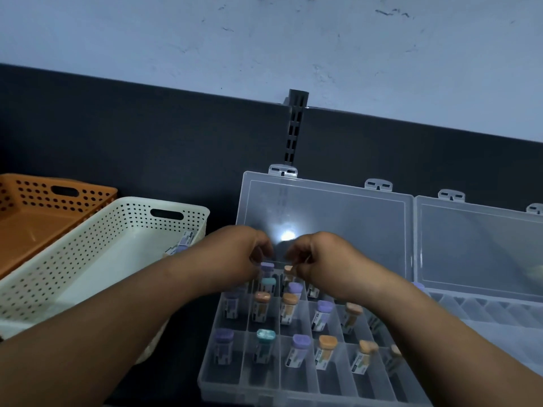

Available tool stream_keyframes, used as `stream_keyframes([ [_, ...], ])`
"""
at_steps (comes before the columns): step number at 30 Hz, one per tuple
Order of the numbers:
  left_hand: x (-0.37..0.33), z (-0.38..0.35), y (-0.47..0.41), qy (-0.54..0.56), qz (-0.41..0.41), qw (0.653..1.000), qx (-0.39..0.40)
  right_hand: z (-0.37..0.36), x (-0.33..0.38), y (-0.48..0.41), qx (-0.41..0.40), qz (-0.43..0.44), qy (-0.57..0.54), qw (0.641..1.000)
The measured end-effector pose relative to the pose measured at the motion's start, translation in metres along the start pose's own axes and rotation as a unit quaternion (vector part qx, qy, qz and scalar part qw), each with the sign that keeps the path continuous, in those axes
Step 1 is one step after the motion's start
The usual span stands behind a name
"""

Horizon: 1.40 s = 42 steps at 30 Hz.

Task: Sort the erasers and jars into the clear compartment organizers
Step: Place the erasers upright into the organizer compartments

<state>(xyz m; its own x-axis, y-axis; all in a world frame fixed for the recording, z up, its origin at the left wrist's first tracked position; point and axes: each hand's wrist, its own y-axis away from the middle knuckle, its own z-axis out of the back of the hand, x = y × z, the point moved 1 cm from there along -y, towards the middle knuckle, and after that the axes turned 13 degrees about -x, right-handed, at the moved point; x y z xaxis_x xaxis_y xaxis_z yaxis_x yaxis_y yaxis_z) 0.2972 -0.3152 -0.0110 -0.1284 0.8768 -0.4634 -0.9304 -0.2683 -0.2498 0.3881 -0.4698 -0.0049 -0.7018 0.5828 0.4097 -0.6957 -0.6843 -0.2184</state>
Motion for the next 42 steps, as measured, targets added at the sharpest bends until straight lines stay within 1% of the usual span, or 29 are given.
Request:
stream_keyframes([
  [5, 0.034, 0.042, 0.018, -0.035, 0.023, 0.995, -0.092, -0.007, 0.045, -0.017, -0.044, 0.083, 0.025, 0.995],
  [8, 0.067, 0.063, 0.035, -0.070, 0.058, 0.987, -0.135, -0.021, 0.077, -0.028, -0.031, 0.127, 0.028, 0.991],
  [12, 0.107, 0.074, 0.061, -0.114, 0.096, 0.979, -0.142, -0.047, 0.116, -0.047, 0.009, 0.177, 0.050, 0.983],
  [15, 0.132, 0.077, 0.080, -0.142, 0.113, 0.976, -0.122, -0.068, 0.138, -0.065, 0.057, 0.183, 0.068, 0.979],
  [18, 0.151, 0.079, 0.095, -0.139, 0.134, 0.975, -0.111, -0.089, 0.153, -0.079, 0.118, 0.188, 0.115, 0.968],
  [20, 0.155, 0.079, 0.100, -0.126, 0.138, 0.975, -0.117, -0.102, 0.160, -0.084, 0.158, 0.193, 0.165, 0.954],
  [22, 0.158, 0.079, 0.103, -0.112, 0.136, 0.976, -0.124, -0.115, 0.168, -0.085, 0.196, 0.200, 0.234, 0.931],
  [24, 0.158, 0.077, 0.103, -0.100, 0.129, 0.977, -0.134, -0.124, 0.172, -0.089, 0.213, 0.198, 0.287, 0.913],
  [28, 0.162, 0.074, 0.103, -0.080, 0.132, 0.977, -0.147, -0.134, 0.173, -0.110, 0.201, 0.148, 0.316, 0.916],
  [31, 0.164, 0.073, 0.103, -0.064, 0.135, 0.977, -0.150, -0.145, 0.178, -0.120, 0.217, 0.095, 0.317, 0.918],
  [34, 0.165, 0.073, 0.101, -0.053, 0.130, 0.980, -0.144, -0.155, 0.179, -0.127, 0.229, 0.115, 0.290, 0.922],
  [36, 0.167, 0.073, 0.101, -0.048, 0.123, 0.982, -0.138, -0.153, 0.176, -0.130, 0.233, 0.126, 0.226, 0.937],
  [38, 0.166, 0.076, 0.100, -0.048, 0.113, 0.982, -0.145, -0.144, 0.172, -0.128, 0.253, 0.125, 0.134, 0.950],
  [40, 0.164, 0.082, 0.100, -0.072, 0.094, 0.979, -0.163, -0.135, 0.173, -0.123, 0.292, 0.140, 0.084, 0.942],
  [42, 0.167, 0.089, 0.100, -0.125, 0.076, 0.972, -0.183, -0.133, 0.176, -0.118, 0.333, 0.151, 0.103, 0.925],
])
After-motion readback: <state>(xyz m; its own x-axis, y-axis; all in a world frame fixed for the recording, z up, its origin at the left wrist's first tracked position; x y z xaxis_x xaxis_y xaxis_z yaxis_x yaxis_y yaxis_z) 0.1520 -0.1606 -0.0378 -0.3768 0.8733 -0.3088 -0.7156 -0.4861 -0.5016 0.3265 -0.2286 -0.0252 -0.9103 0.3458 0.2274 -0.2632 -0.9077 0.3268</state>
